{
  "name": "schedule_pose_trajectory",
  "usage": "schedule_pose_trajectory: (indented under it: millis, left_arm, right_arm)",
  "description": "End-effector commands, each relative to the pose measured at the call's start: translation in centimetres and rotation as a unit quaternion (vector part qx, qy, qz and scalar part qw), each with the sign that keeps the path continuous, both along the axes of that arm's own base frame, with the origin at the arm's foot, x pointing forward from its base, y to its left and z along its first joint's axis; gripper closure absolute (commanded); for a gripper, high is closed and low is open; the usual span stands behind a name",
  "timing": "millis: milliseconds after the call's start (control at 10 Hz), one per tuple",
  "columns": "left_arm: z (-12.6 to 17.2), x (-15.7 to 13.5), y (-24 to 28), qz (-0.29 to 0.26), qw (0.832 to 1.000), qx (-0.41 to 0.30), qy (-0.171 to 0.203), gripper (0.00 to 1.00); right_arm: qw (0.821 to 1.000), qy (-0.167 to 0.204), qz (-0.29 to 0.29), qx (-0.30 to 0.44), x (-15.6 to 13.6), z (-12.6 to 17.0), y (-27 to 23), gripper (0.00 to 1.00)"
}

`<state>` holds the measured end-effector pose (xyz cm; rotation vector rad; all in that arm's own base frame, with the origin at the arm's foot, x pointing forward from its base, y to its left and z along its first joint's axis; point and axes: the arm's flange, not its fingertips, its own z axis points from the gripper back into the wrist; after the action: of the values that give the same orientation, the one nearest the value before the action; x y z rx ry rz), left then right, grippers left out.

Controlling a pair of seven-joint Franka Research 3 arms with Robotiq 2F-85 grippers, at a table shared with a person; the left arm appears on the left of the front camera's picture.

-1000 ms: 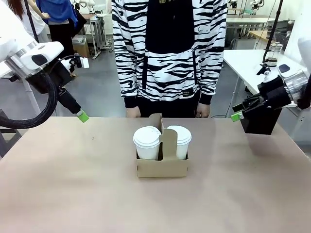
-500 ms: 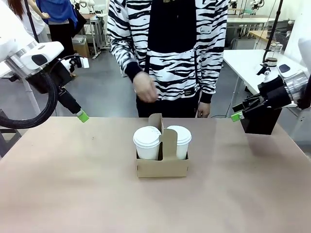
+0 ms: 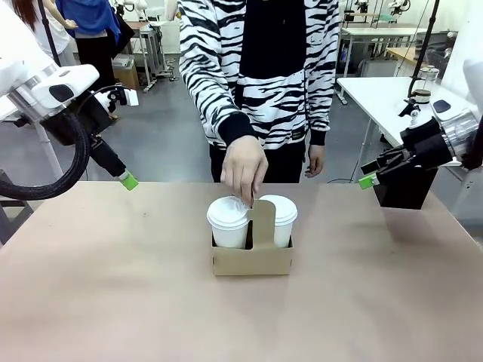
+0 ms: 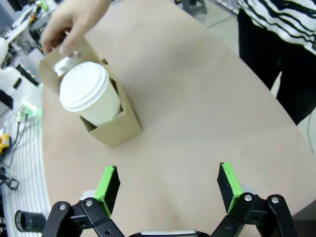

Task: Pour a drink into a cup and package it in a carrier.
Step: Insert the held 600 ml Paper Cup into the Cup Carrier.

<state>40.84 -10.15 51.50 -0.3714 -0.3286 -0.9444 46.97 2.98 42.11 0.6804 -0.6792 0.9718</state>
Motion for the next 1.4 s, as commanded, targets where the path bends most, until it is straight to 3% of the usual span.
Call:
schedule_pose_trajectory:
  millis: [0,1300]
  left_arm:
    - [0.06,0.13,0.06,0.005,1.000,0.006,-0.001,0.00]
    - [0.06,0.13,0.06,0.005,1.000,0.006,-0.001,0.00]
  right_arm:
    - [1.000,-0.006,0.008,0.004,0.37,0.15,-0.15,0.00]
    - [1.000,-0.006,0.008,0.004,0.37,0.15,-0.15,0.00]
